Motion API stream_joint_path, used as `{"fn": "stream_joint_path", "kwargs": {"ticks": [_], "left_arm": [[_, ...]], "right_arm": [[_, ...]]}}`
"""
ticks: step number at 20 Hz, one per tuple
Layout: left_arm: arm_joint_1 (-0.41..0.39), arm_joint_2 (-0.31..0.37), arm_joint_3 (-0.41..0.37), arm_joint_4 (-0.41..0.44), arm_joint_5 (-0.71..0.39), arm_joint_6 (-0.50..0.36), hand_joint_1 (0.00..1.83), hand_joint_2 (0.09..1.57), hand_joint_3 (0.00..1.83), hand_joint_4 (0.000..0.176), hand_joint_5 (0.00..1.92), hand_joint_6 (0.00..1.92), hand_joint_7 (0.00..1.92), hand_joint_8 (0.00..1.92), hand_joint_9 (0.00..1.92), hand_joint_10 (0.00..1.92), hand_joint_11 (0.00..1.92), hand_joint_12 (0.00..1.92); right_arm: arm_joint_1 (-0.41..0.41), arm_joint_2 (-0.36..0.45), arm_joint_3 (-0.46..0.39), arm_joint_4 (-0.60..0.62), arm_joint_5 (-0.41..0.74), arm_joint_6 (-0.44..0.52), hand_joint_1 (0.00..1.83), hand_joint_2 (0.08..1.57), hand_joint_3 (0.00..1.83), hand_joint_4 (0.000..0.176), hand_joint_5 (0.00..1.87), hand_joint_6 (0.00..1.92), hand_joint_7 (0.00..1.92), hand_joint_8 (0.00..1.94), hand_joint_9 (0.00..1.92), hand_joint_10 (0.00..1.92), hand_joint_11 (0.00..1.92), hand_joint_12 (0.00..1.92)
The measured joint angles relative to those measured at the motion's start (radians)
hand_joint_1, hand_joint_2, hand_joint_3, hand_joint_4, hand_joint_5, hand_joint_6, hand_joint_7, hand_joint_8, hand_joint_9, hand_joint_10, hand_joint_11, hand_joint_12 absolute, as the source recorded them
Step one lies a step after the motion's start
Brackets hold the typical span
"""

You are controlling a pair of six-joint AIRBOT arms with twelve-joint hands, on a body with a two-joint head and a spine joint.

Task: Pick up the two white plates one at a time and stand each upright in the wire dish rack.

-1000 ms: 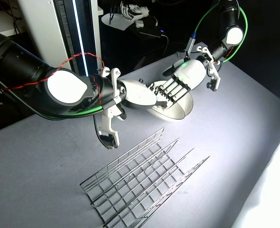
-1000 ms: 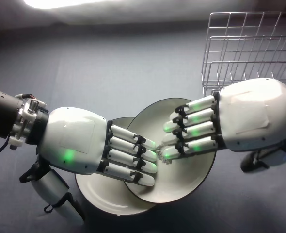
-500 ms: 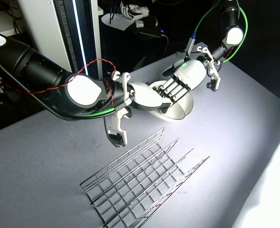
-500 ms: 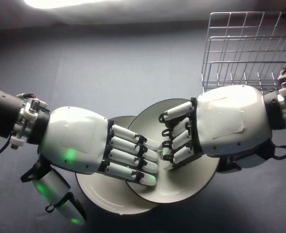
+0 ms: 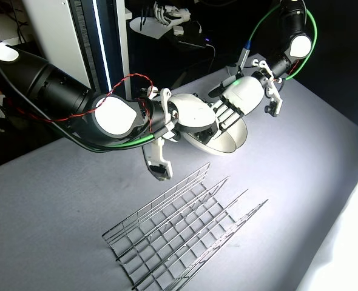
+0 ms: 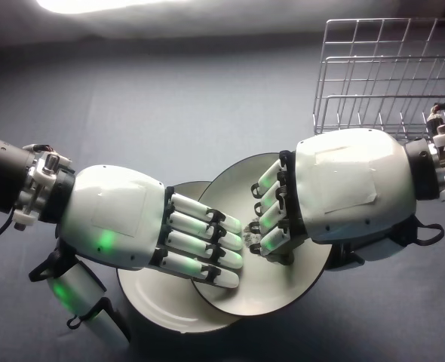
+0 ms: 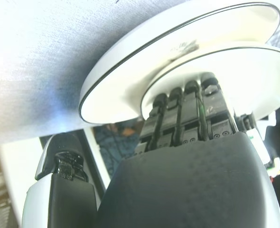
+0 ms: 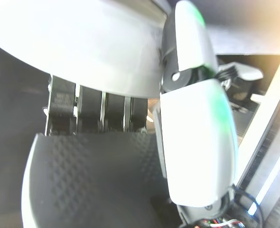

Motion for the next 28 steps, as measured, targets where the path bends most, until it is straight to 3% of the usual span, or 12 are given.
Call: {"fn": "stream_joint_path", "kwargs": {"ticks": [8,11,16,22,28], "left_arm": [[0.005,0.011,-0.006,-0.012,0.003,-0.004,0.0,1.13,0.0,0.0,0.0,0.0,0.0,0.0,0.0,0.0,0.0,0.0],[0.004,0.033,-0.008,-0.017,0.011,-0.01,0.0,1.13,0.0,0.0,0.0,0.0,0.0,0.0,0.0,0.0,0.0,0.0],[-0.029,0.084,-0.006,-0.016,0.019,-0.04,0.0,1.14,0.0,0.0,0.0,0.0,0.0,0.0,0.0,0.0,0.0,0.0],[-0.099,0.172,-0.013,-0.059,0.002,-0.096,0.0,1.14,0.0,0.0,0.0,0.0,0.0,0.0,0.0,0.0,0.0,0.0],[-0.102,0.254,-0.016,-0.109,-0.005,-0.151,0.0,1.15,0.01,0.0,0.0,0.0,0.0,0.0,0.0,0.0,0.0,0.0]], "right_arm": [[0.014,-0.002,0.0,-0.007,-0.002,0.001,1.38,1.1,0.0,0.0,0.96,0.99,1.0,0.95,0.92,1.15,0.74,1.22],[0.032,-0.002,0.0,-0.018,0.003,0.001,1.38,1.09,0.0,0.0,0.99,0.93,1.02,0.92,0.95,1.12,0.73,1.23],[0.069,0.013,-0.008,0.022,-0.002,0.002,1.38,1.08,0.0,0.0,0.98,0.96,1.04,0.88,0.98,1.07,0.78,1.17],[0.117,0.054,-0.078,0.108,-0.033,0.003,1.38,1.09,0.0,0.0,0.96,0.99,1.04,0.91,0.96,1.08,0.78,1.19],[0.149,0.085,-0.135,0.22,-0.047,0.006,1.38,1.09,0.0,0.0,0.96,0.97,1.05,0.88,0.97,1.08,0.79,1.18]]}}
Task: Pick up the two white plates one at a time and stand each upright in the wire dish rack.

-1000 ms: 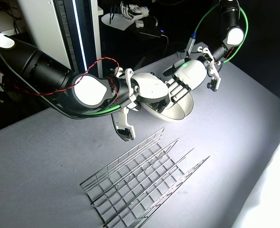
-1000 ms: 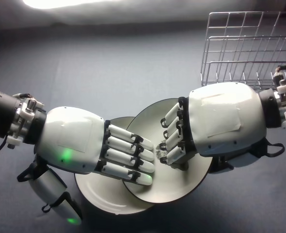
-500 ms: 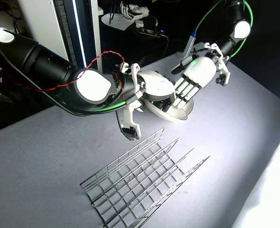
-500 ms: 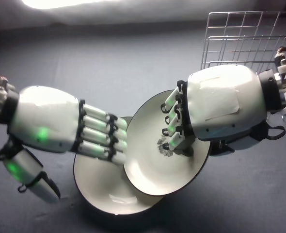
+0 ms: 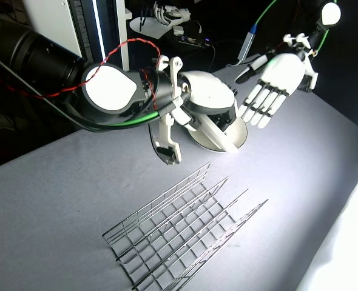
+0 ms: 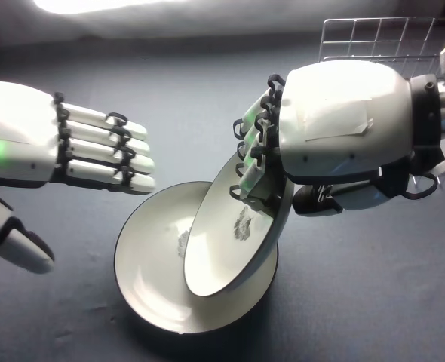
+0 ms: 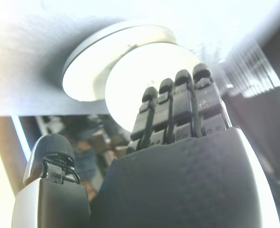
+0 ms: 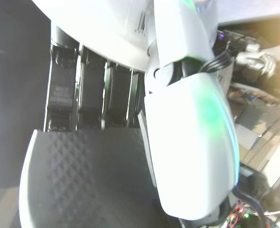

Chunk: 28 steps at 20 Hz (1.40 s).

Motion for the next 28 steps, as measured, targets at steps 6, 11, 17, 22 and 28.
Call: {"fn": "stream_joint_path", "kwargs": {"ticks": [6,11,17,22,28], "left_arm": [[0.008,0.069,0.018,-0.079,-0.005,-0.035,0.0,1.13,0.0,0.0,0.0,0.0,0.0,0.0,0.0,0.0,0.0,0.0],[0.07,0.034,0.008,-0.064,-0.017,-0.011,0.0,1.14,0.0,0.0,0.0,0.0,0.0,0.0,0.0,0.0,0.0,0.0],[0.053,-0.011,0.023,-0.089,-0.012,-0.003,0.0,1.13,0.0,0.0,0.0,0.0,0.0,0.0,0.0,0.0,0.0,0.0],[0.061,-0.011,0.06,-0.087,-0.008,-0.002,0.0,1.14,0.0,0.0,0.0,0.0,0.0,0.0,0.0,0.0,0.0,0.0],[0.061,0.012,0.097,-0.109,0.001,-0.002,0.0,1.14,0.0,0.0,0.0,0.0,0.0,0.0,0.0,0.0,0.0,0.0]], "right_arm": [[0.007,0.021,-0.02,0.058,-0.013,0.003,1.38,1.1,0.0,0.0,0.95,1.0,1.01,0.94,0.94,1.13,0.76,1.21],[0.031,0.022,-0.021,0.122,-0.035,0.007,1.38,1.08,0.0,0.0,0.97,0.96,1.05,0.87,0.98,1.06,0.8,1.17],[0.037,0.027,-0.033,0.219,-0.066,0.007,1.38,1.09,0.0,0.0,0.97,0.98,1.05,0.88,0.96,1.07,0.81,1.16],[0.062,0.026,-0.062,0.339,-0.093,0.011,1.38,1.08,0.0,0.0,0.99,0.96,1.05,0.86,0.98,1.04,0.81,1.12],[0.08,0.027,-0.07,0.457,-0.129,0.011,1.38,1.1,0.0,0.0,0.95,1.01,1.03,0.91,0.94,1.11,0.78,1.17]]}}
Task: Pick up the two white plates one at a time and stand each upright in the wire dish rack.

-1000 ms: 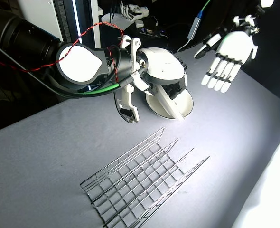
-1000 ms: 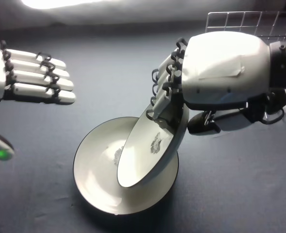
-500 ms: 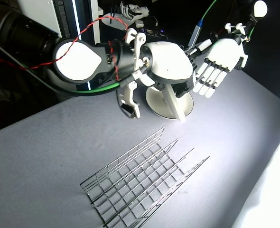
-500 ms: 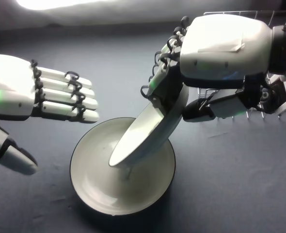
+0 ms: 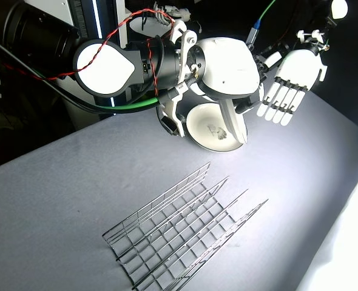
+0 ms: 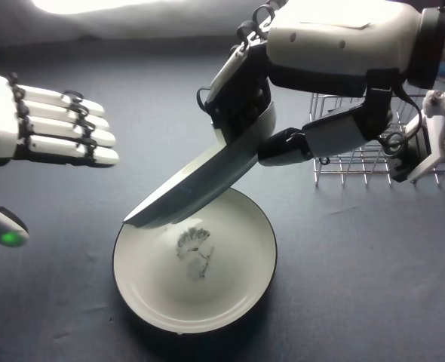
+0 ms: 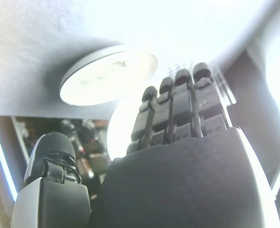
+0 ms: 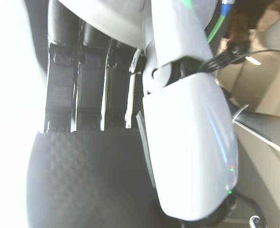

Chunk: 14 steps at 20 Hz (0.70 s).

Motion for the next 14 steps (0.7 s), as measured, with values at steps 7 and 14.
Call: {"fn": "stream_joint_path", "kwargs": {"ticks": [7,14], "left_arm": [[0.016,0.046,-0.008,-0.011,0.014,-0.008,0.0,1.14,0.0,0.0,0.0,0.0,0.0,0.0,0.0,0.0,0.0,0.0],[0.058,0.079,-0.02,-0.014,0.024,-0.008,0.0,1.16,0.01,0.0,0.0,0.0,0.0,0.0,0.0,0.0,0.0,0.0]], "right_arm": [[0.0,0.019,-0.029,0.242,-0.017,0.028,1.38,1.09,0.0,0.0,0.96,1.0,1.04,0.88,0.95,1.1,0.79,1.19],[0.0,0.039,-0.033,0.461,-0.037,0.034,1.38,1.09,0.0,0.0,0.97,0.99,1.03,0.89,0.94,1.11,0.79,1.19]]}}
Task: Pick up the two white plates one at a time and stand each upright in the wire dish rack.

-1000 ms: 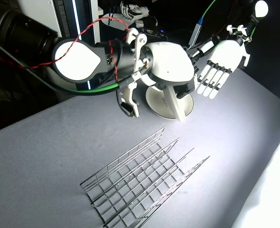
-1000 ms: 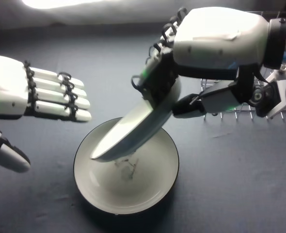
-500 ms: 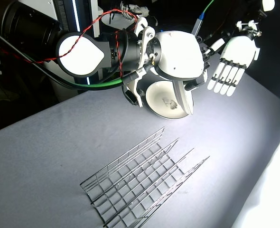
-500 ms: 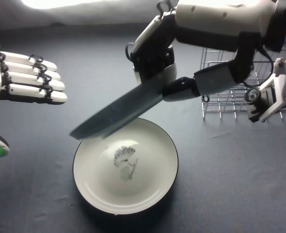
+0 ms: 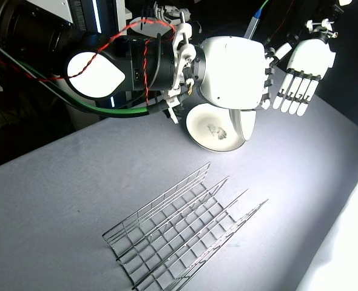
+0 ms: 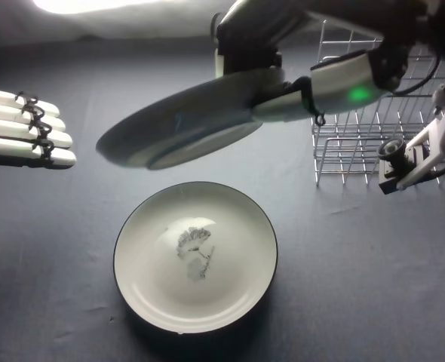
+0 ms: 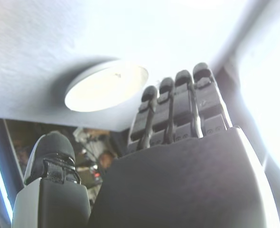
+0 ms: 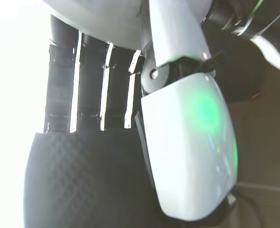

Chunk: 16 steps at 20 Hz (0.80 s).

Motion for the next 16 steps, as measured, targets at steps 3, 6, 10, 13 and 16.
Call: {"fn": "stream_joint_path", "kwargs": {"ticks": [3,6,10,13,16], "left_arm": [[0.009,0.006,-0.009,0.002,-0.001,0.0,0.0,1.14,0.0,0.0,0.0,0.0,0.0,0.0,0.0,0.0,0.0,0.0],[0.009,0.011,-0.018,-0.003,-0.002,0.0,0.0,1.13,0.0,0.0,0.0,0.0,0.0,0.0,0.0,0.0,0.0,0.0],[0.009,0.012,-0.019,-0.002,-0.016,0.0,0.0,1.19,0.02,0.0,0.0,0.0,0.0,0.0,0.0,0.0,0.0,0.0],[0.009,0.012,-0.021,-0.002,-0.015,0.0,0.0,1.14,0.0,0.0,0.0,0.0,0.0,0.0,0.0,0.0,0.0,0.0],[0.009,0.012,-0.023,-0.002,-0.019,0.0,0.0,1.14,0.0,0.0,0.0,0.0,0.0,0.0,0.0,0.0,0.0,0.0]], "right_arm": [[0.0,0.012,-0.003,0.023,-0.002,0.002,1.38,1.08,0.0,0.0,0.99,0.98,1.06,0.85,0.95,1.07,0.79,1.16],[0.0,0.026,-0.01,0.074,0.0,0.004,1.38,1.09,0.0,0.0,0.99,0.99,1.05,0.87,0.93,1.09,0.78,1.17],[0.0,0.037,-0.021,0.145,-0.001,0.011,1.38,1.08,0.0,0.0,1.0,0.96,1.06,0.83,0.99,1.02,0.81,1.13],[-0.001,0.041,-0.029,0.193,-0.008,0.012,1.38,1.08,0.0,0.0,0.99,0.99,1.06,0.86,0.95,1.05,0.79,1.13],[-0.001,0.041,-0.029,0.215,-0.042,0.012,1.38,1.1,0.0,0.0,0.97,1.03,1.04,0.91,0.91,1.1,0.76,1.16]]}}
